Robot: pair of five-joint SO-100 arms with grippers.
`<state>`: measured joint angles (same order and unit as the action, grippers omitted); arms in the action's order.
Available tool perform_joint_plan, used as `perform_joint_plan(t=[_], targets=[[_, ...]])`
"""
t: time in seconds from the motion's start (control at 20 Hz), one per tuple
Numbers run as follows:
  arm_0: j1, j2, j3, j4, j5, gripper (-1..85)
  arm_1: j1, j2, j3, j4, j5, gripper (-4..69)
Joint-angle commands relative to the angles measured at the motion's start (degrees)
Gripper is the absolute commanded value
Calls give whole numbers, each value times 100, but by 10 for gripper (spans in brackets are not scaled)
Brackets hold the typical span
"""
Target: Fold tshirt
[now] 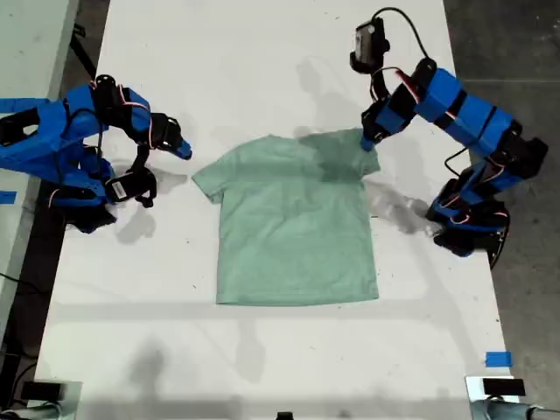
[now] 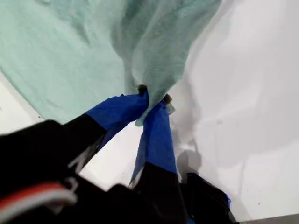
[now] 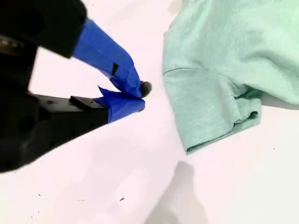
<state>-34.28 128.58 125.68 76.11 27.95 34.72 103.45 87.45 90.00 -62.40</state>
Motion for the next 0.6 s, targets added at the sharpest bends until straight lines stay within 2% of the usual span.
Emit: perform_joint_plan(t=[0.0, 0.3, 0.55], targets=[[53, 18, -141, -79, -70, 1, -677, -536, -1143, 114, 413, -4], [105, 18, -149, -88, -114, 1, -1731, -2909, -3419, -105, 1134, -4], [123, 18, -149, -114, -132, 1, -1995, -4904, -4509, -1020, 1450, -4]])
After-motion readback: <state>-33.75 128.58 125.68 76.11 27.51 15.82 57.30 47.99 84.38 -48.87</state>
